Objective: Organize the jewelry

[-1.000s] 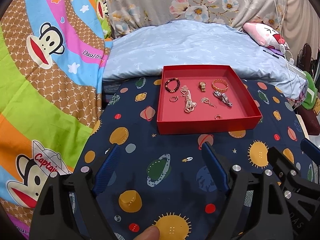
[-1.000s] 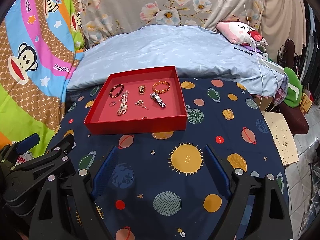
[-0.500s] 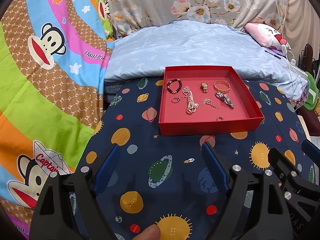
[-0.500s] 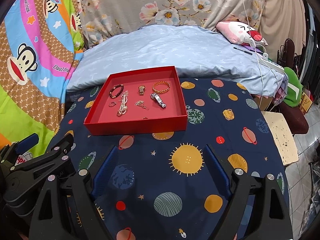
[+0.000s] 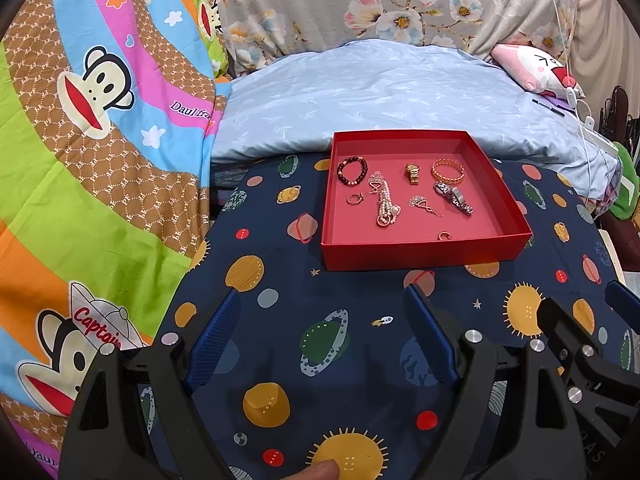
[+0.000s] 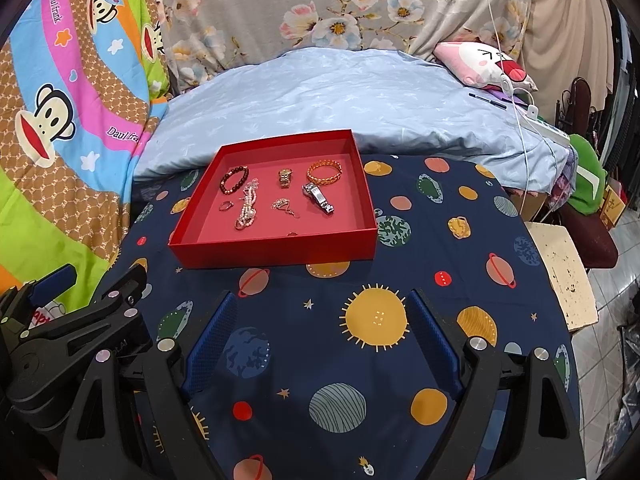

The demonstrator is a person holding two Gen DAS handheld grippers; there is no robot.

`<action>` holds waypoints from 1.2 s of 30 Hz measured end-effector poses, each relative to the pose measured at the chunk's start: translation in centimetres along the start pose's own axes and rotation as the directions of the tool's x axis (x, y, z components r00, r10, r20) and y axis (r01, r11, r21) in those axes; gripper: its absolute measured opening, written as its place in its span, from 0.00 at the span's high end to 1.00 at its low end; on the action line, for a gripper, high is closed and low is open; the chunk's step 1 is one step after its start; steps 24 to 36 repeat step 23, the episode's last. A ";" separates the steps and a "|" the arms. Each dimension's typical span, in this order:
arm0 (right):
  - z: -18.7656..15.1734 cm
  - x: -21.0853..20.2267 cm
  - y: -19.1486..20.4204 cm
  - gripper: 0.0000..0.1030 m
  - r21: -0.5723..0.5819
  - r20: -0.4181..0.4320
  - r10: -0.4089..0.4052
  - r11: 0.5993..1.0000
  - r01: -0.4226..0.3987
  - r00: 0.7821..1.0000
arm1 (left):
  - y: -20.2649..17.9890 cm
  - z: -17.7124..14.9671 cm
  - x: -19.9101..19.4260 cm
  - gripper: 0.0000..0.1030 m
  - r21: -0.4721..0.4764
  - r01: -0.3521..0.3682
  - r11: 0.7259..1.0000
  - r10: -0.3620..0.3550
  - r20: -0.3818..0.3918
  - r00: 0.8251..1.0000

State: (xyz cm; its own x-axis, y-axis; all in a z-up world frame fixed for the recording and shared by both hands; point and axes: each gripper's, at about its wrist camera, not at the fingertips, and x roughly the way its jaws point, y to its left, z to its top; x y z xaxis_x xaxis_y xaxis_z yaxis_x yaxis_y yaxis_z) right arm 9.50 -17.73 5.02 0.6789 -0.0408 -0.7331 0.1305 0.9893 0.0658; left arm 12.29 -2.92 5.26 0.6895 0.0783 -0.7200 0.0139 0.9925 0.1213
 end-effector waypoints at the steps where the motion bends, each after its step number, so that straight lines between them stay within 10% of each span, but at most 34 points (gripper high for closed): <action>1: 0.0 0.0 0.0 0.18 0.000 0.001 0.000 1.000 0.000 1.000 | 0.0 0.0 0.0 0.22 0.000 -0.001 1.000 0.001 -0.001 1.000; 36: -0.1 -0.2 0.1 0.18 -0.014 0.029 -0.032 0.999 0.033 0.999 | -0.1 0.1 0.4 0.22 -0.012 0.010 1.000 -0.010 -0.004 1.000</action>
